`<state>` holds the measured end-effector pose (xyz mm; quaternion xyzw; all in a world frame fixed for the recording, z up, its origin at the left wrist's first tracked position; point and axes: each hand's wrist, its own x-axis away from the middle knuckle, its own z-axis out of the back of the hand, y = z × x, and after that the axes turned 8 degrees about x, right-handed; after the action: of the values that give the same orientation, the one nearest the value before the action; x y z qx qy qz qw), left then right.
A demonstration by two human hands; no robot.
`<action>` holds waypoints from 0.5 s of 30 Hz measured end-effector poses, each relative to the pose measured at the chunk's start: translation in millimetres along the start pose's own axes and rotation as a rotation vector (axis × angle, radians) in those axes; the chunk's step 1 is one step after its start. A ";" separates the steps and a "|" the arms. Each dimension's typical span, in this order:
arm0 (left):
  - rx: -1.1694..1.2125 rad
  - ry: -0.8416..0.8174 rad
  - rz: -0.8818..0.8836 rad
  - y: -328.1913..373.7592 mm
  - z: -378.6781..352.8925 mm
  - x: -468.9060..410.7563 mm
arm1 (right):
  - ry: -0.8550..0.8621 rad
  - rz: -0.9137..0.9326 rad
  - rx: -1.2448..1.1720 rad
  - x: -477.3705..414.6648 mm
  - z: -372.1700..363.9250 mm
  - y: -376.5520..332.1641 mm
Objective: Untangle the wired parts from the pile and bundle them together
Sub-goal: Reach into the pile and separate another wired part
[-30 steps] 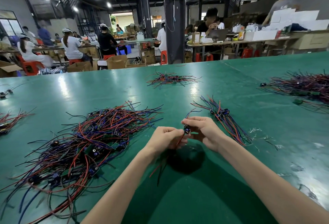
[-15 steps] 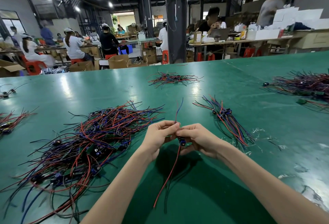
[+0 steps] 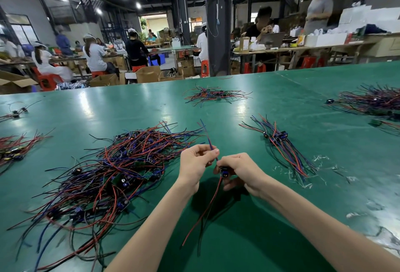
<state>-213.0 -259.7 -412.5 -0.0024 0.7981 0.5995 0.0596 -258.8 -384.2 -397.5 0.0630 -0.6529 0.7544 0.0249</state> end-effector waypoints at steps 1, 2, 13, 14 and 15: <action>-0.032 0.008 -0.016 -1.4 0.7 -1.2 | 0.012 0.000 0.013 -0.1 -1.3 0.9; -0.054 0.017 -0.030 -3.0 1.7 -2.4 | 0.025 0.000 0.025 -0.2 -2.4 1.7; -0.117 0.067 -0.031 -16.0 7.2 -26.3 | 0.139 0.036 0.224 -11.1 -4.0 10.6; -0.160 0.069 -0.049 -17.2 6.9 -30.0 | 0.155 0.039 0.231 -12.9 -3.8 10.7; -0.207 0.069 -0.072 -18.3 5.9 -33.5 | 0.172 0.043 0.232 -14.7 -3.4 10.8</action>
<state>-177.8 -261.5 -428.4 -0.0579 0.7329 0.6758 0.0528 -245.7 -381.7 -410.4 -0.0133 -0.5582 0.8276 0.0573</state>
